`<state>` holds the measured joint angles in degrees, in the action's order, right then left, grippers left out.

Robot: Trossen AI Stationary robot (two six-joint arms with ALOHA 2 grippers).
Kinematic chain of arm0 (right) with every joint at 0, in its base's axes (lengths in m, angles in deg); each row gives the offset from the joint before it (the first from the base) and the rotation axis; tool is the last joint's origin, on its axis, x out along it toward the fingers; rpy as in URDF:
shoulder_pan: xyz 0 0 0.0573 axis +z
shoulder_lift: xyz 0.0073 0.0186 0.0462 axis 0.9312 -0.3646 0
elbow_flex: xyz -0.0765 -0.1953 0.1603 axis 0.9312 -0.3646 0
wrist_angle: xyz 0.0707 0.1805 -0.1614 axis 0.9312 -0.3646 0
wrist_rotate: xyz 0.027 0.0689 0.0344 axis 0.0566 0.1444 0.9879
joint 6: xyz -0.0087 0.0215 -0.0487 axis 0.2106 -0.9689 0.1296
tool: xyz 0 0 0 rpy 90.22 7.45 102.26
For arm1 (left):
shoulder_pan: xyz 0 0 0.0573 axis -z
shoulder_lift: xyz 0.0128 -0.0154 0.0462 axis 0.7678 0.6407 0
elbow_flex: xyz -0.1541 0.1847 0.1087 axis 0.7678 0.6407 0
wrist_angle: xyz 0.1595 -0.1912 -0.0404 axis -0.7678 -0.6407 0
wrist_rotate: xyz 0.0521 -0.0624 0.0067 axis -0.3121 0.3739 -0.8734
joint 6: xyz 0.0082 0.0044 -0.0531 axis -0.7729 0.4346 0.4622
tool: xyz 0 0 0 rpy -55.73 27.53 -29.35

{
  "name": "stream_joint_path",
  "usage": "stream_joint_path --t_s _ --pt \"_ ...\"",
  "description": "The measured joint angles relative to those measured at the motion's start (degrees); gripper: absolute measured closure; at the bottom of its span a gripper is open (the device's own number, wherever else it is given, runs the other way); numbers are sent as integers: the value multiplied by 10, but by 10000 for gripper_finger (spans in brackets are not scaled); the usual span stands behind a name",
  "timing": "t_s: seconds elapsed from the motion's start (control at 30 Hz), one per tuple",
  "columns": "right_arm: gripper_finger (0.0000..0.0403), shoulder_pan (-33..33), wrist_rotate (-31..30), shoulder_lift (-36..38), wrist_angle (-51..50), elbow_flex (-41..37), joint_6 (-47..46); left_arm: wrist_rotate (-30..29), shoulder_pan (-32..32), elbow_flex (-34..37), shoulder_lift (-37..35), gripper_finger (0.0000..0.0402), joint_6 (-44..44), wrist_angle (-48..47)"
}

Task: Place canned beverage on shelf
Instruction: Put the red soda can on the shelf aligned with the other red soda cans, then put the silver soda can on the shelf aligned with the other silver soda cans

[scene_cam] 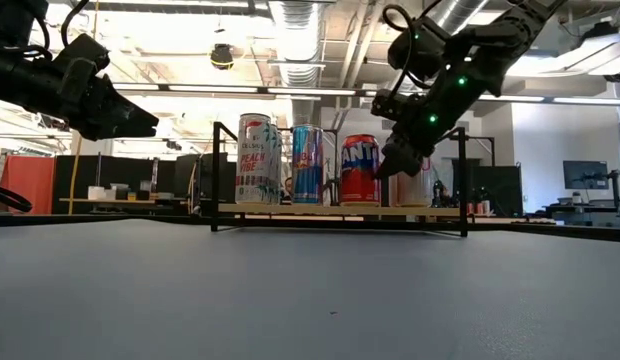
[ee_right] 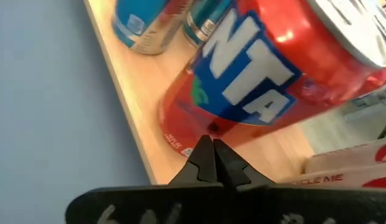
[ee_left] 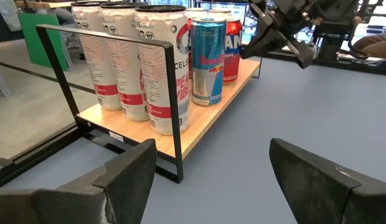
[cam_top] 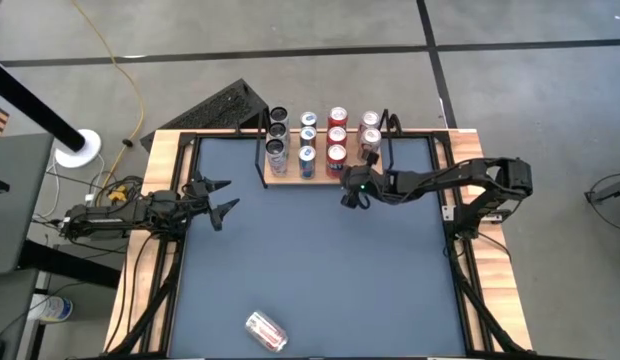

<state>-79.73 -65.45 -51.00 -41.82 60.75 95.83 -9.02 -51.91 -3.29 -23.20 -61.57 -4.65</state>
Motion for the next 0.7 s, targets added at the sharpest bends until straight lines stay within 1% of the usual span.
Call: stream_joint_path --t_s 0.17,0.27,0.4,0.53,0.6,0.7 --pt "403 15 23 0 9 7 3 0 0 0 0 101 0 0" --pt "403 12 23 0 10 15 5 0 0 0 0 101 0 0" --pt "403 -3 20 0 6 16 14 0 0 0 0 101 0 0" --pt "403 -15 9 0 -20 16 13 0 0 0 0 101 0 0" --pt "403 -17 -5 0 -35 16 4 0 0 0 0 101 0 0" --pt "403 -11 -8 0 -47 16 0 0 0 0 0 101 0 0"
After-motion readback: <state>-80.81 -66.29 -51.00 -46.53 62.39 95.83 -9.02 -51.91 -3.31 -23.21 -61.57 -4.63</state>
